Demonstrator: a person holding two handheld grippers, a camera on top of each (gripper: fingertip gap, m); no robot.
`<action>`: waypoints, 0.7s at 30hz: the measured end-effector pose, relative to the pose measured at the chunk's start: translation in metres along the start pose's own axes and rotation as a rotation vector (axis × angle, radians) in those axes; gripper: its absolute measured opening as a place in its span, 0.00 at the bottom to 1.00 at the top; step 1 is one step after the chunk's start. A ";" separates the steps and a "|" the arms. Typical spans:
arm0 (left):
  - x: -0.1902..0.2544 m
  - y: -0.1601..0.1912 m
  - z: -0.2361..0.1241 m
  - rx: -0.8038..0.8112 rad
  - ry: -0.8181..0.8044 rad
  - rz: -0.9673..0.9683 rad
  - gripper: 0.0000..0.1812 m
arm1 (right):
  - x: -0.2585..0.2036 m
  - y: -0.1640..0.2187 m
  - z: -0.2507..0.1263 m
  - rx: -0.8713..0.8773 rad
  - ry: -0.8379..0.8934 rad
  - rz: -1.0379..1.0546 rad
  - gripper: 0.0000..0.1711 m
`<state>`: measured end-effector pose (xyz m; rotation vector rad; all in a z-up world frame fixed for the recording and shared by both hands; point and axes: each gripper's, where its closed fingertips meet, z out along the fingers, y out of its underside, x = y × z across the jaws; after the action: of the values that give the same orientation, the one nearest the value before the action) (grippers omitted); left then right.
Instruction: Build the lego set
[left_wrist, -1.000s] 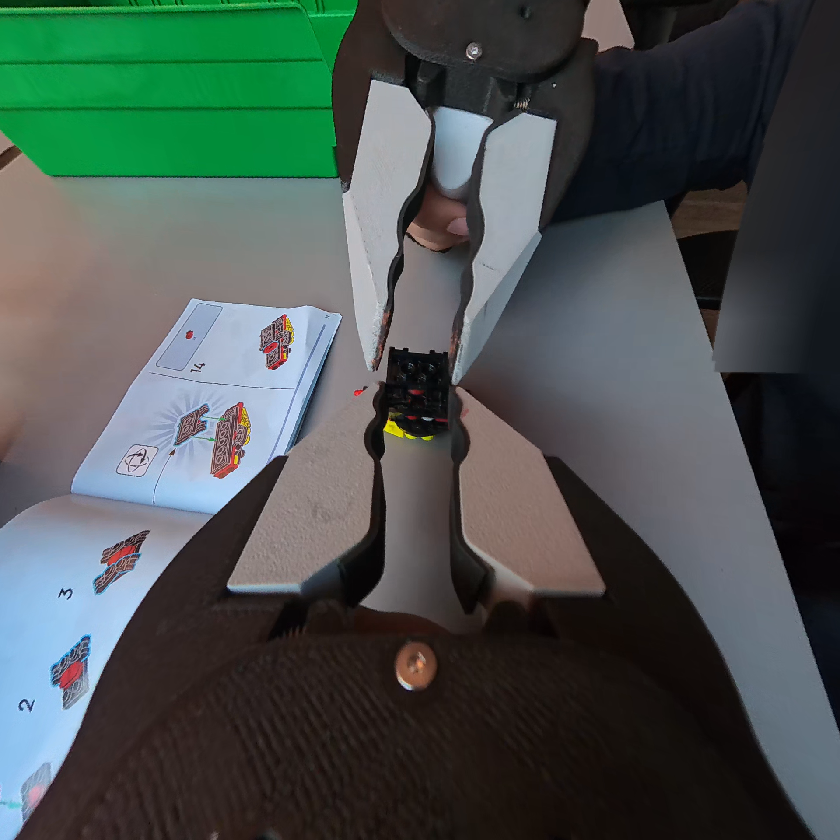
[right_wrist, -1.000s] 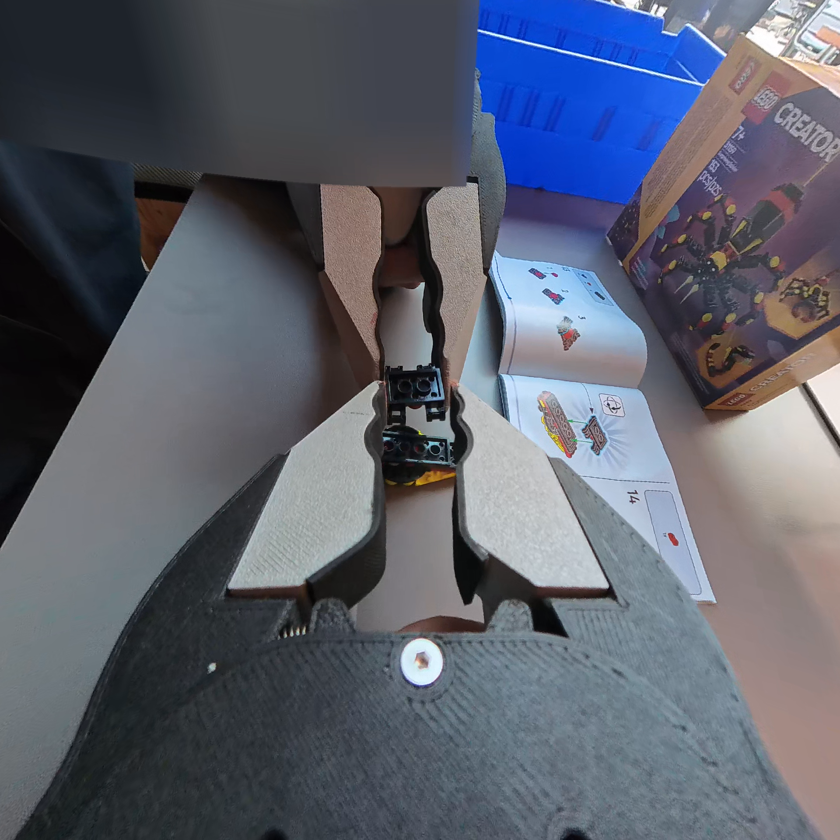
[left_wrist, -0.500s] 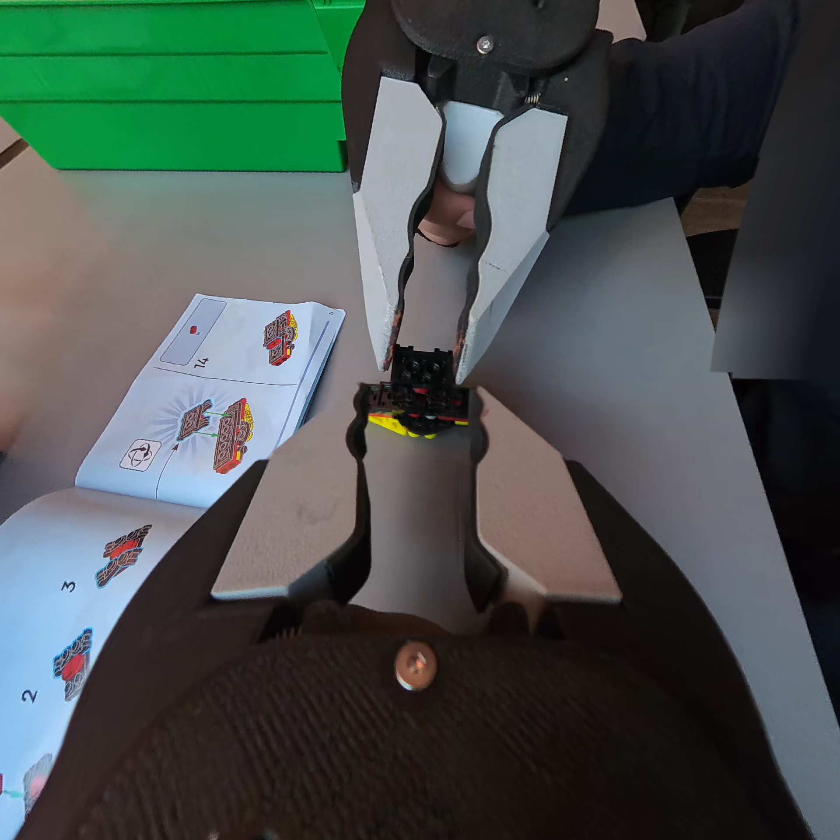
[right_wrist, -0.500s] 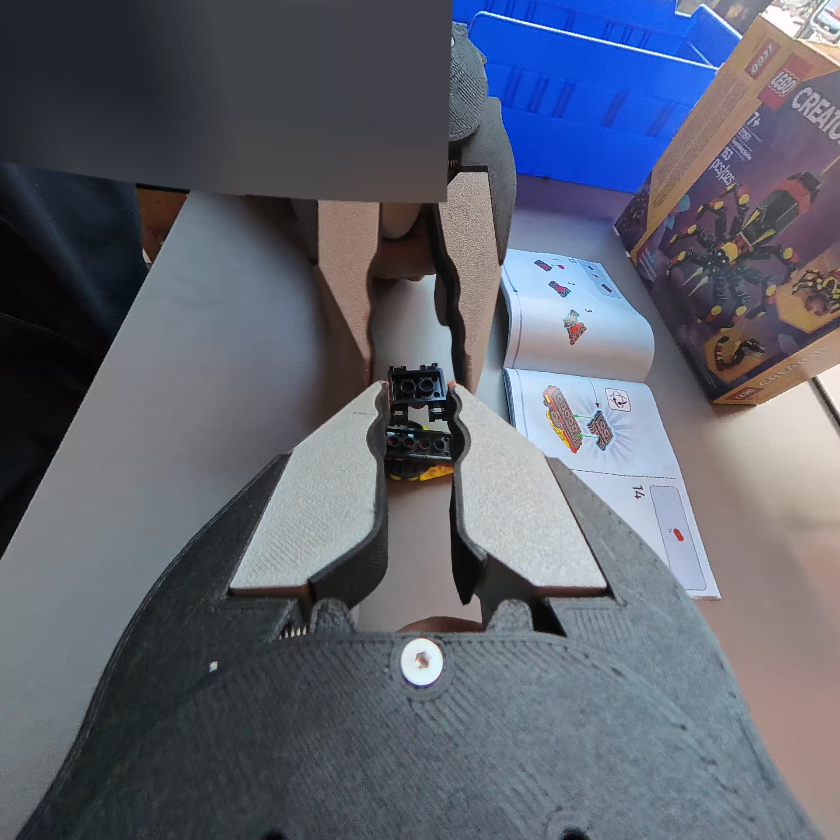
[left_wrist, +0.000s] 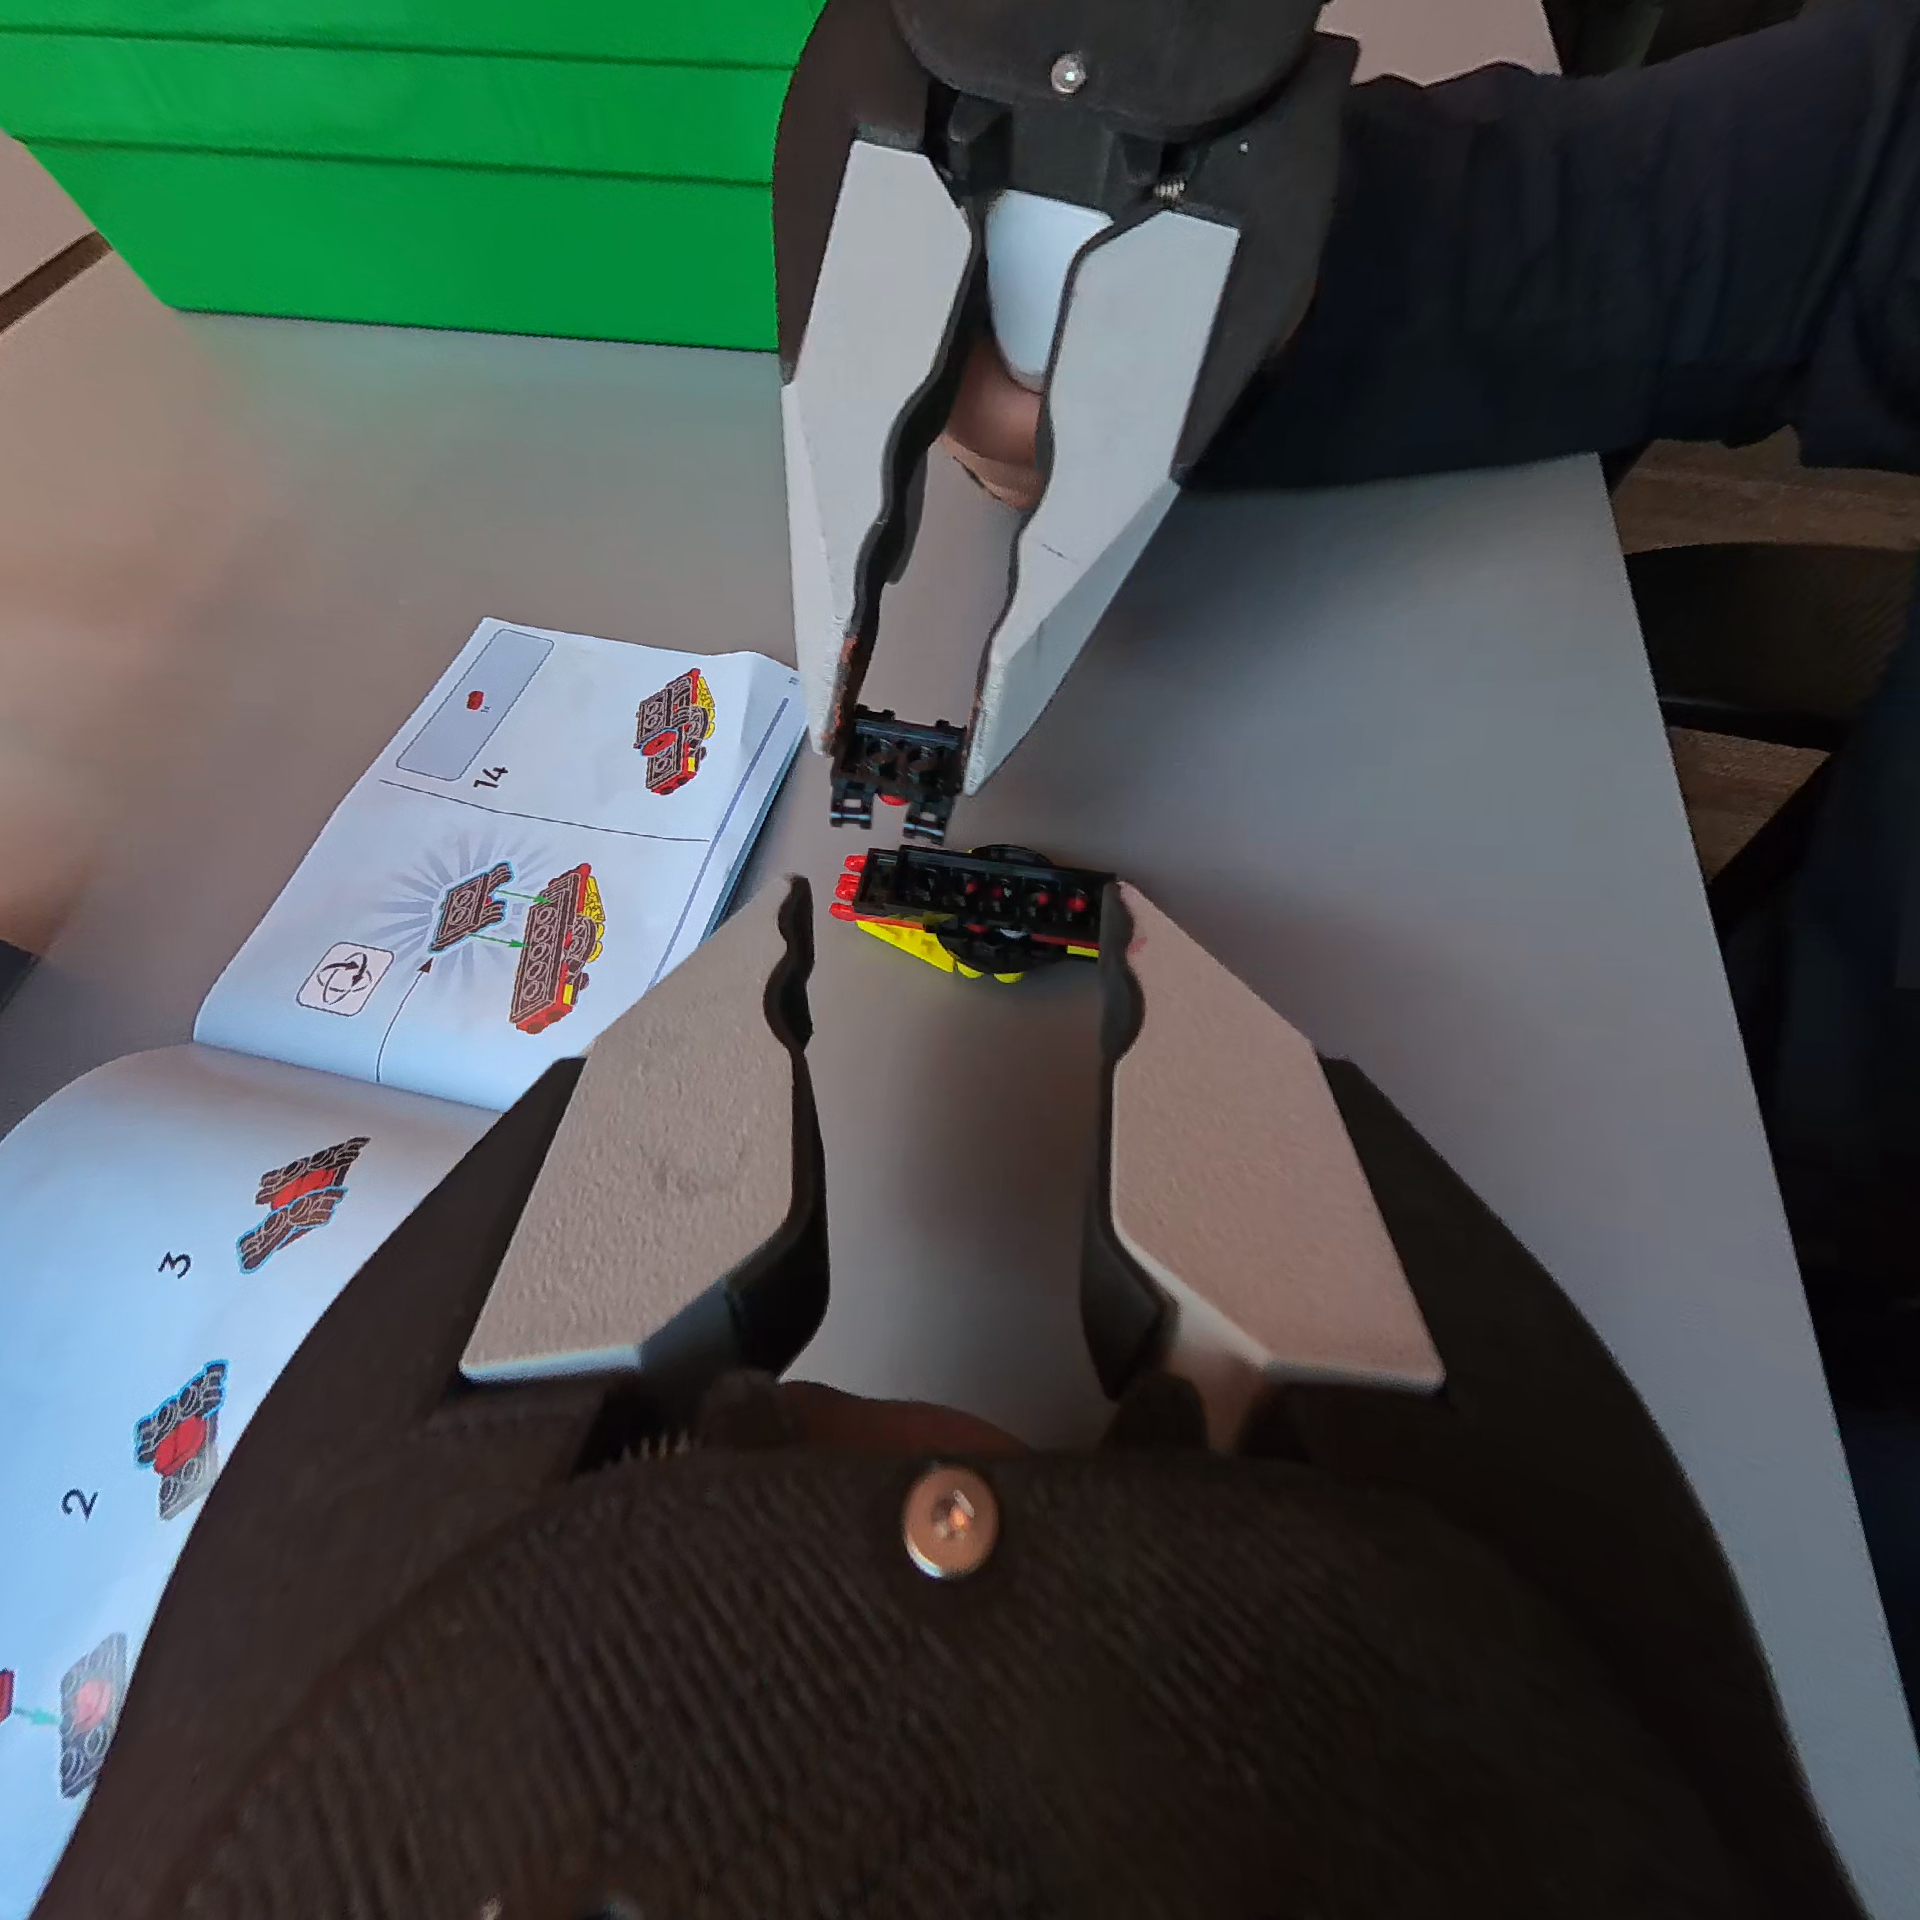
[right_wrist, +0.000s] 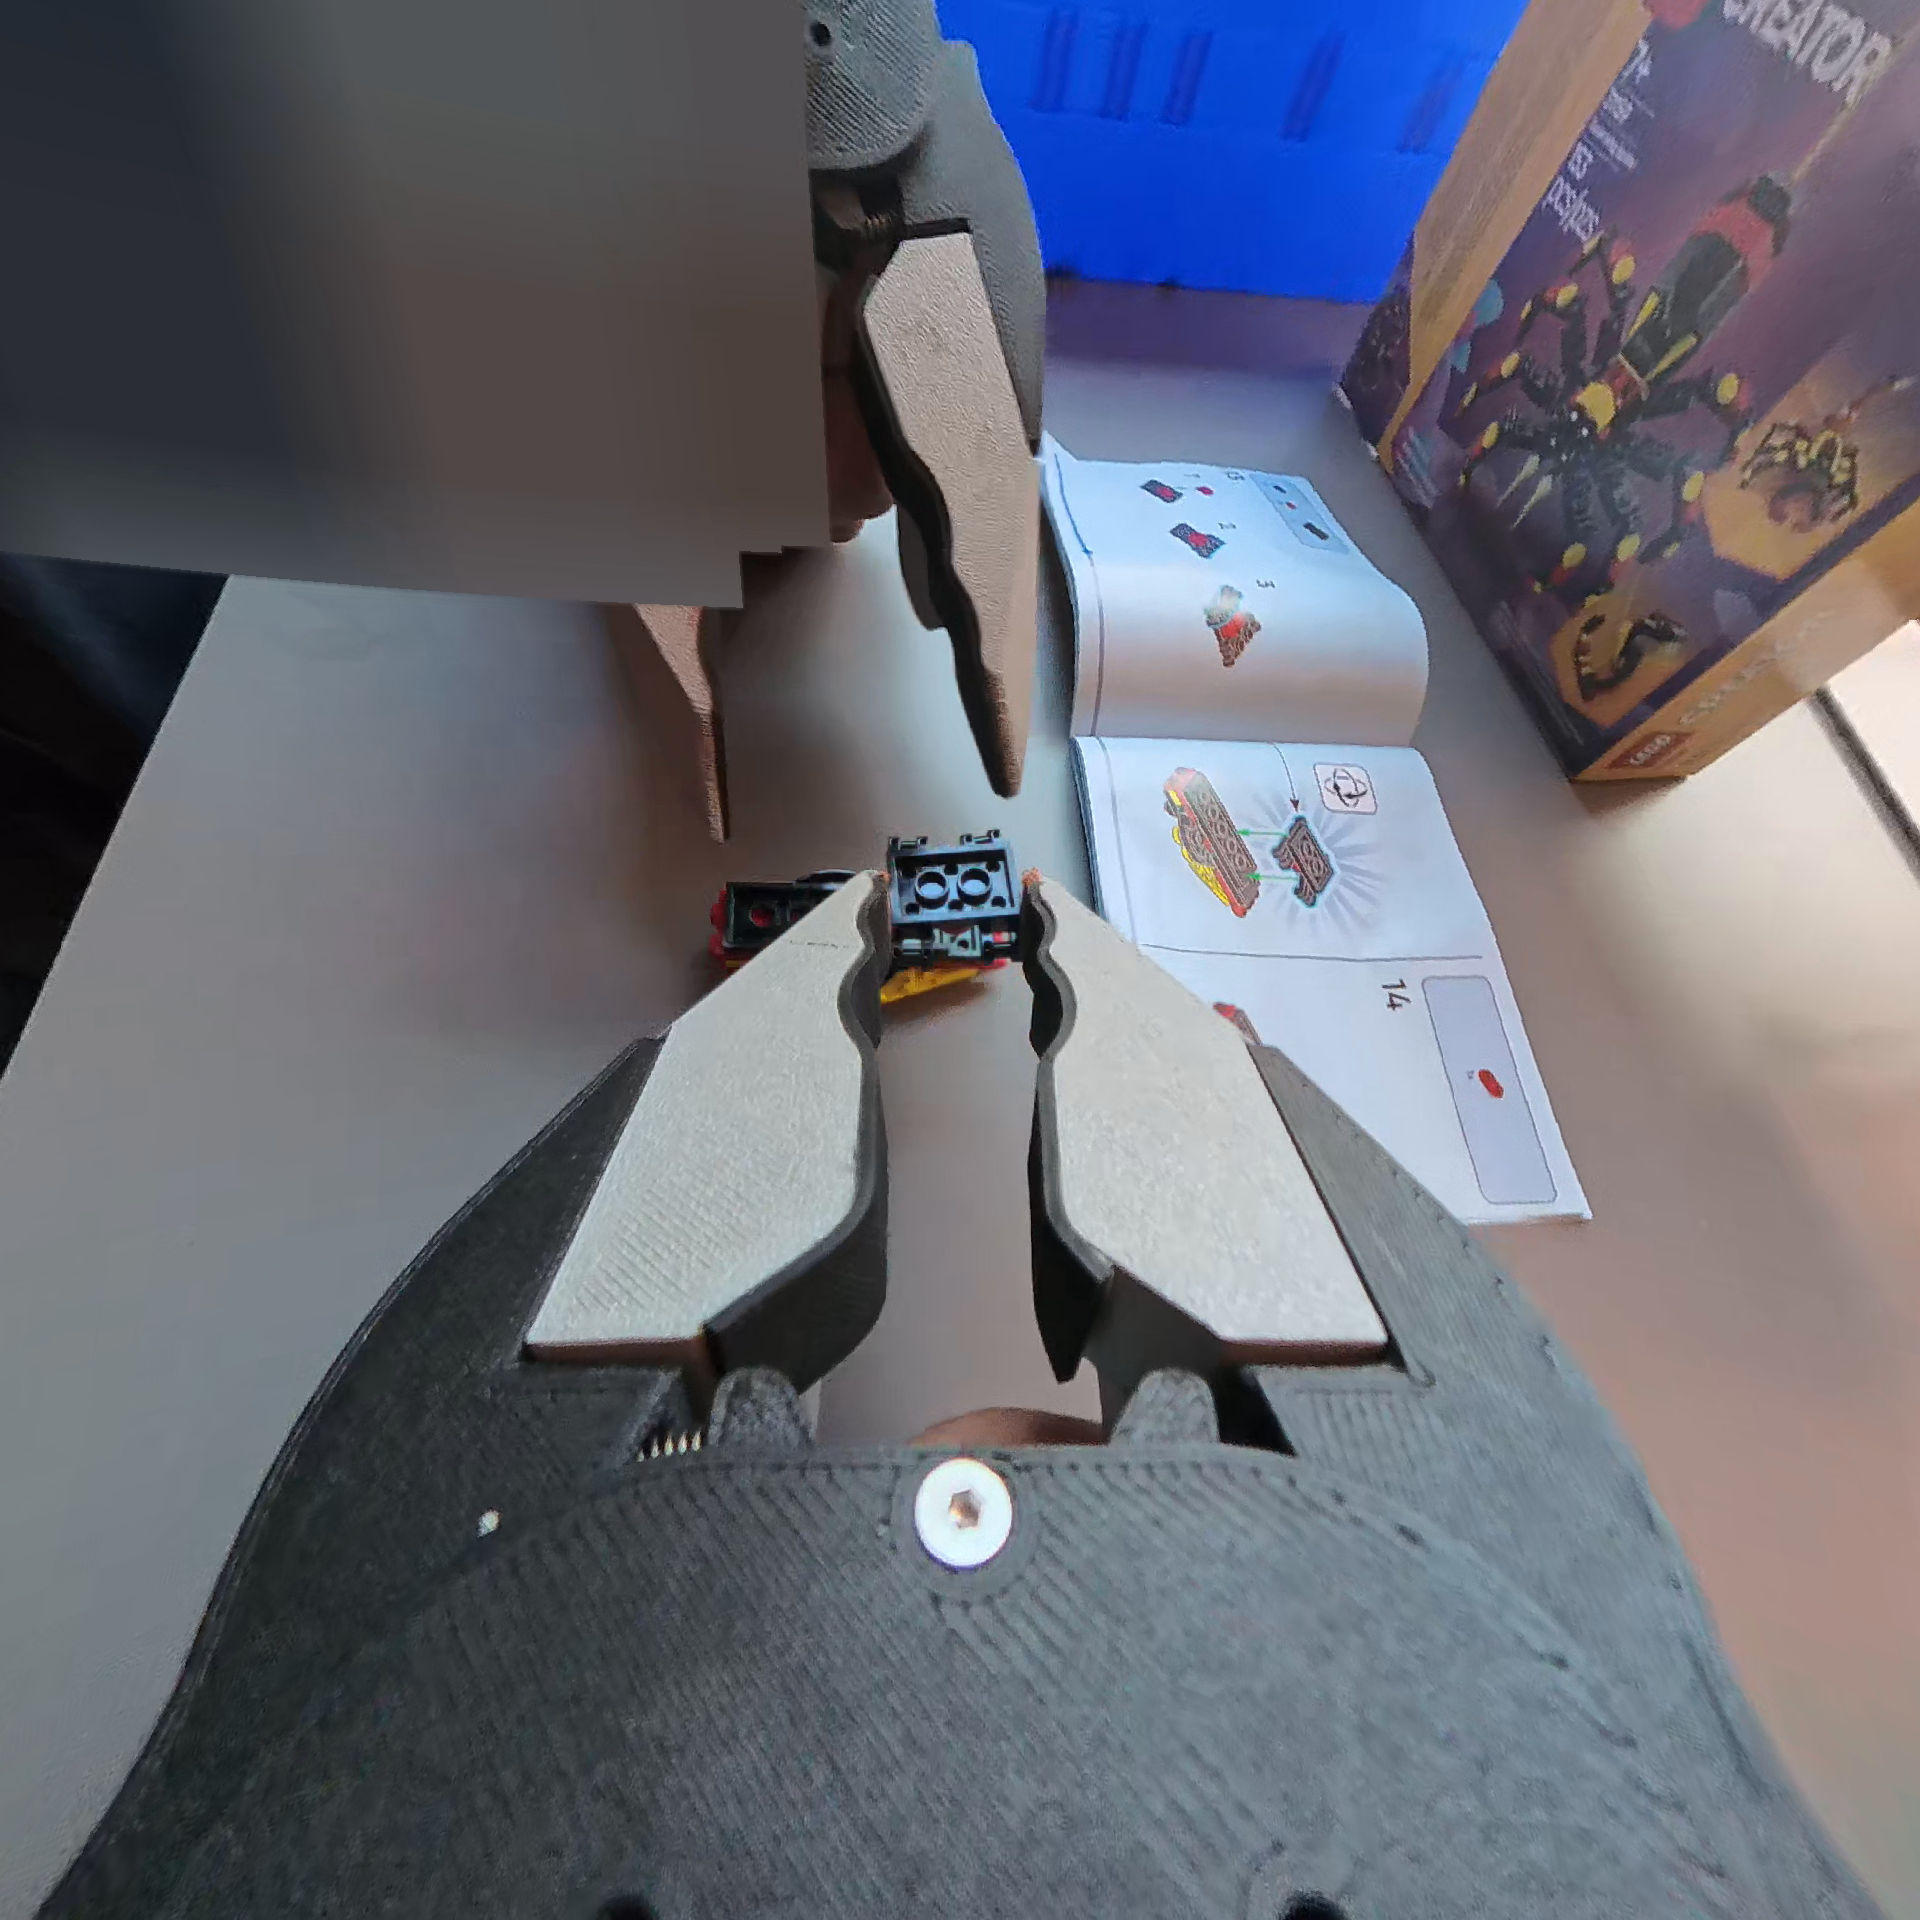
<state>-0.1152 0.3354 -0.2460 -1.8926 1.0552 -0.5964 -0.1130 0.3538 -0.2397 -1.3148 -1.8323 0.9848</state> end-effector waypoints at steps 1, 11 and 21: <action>0.000 0.001 0.000 -0.006 -0.002 0.004 0.30 | 0.001 0.000 0.000 0.006 -0.011 0.030 0.13; 0.004 0.007 0.003 -0.050 -0.010 0.034 0.30 | 0.002 0.002 0.001 0.025 -0.102 0.206 0.13; 0.003 0.007 0.003 -0.052 -0.010 0.031 0.30 | 0.006 -0.005 -0.004 0.076 -0.136 0.297 0.12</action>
<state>-0.1146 0.3319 -0.2540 -1.9188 1.1011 -0.5458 -0.1129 0.3590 -0.2332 -1.5354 -1.7081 1.3152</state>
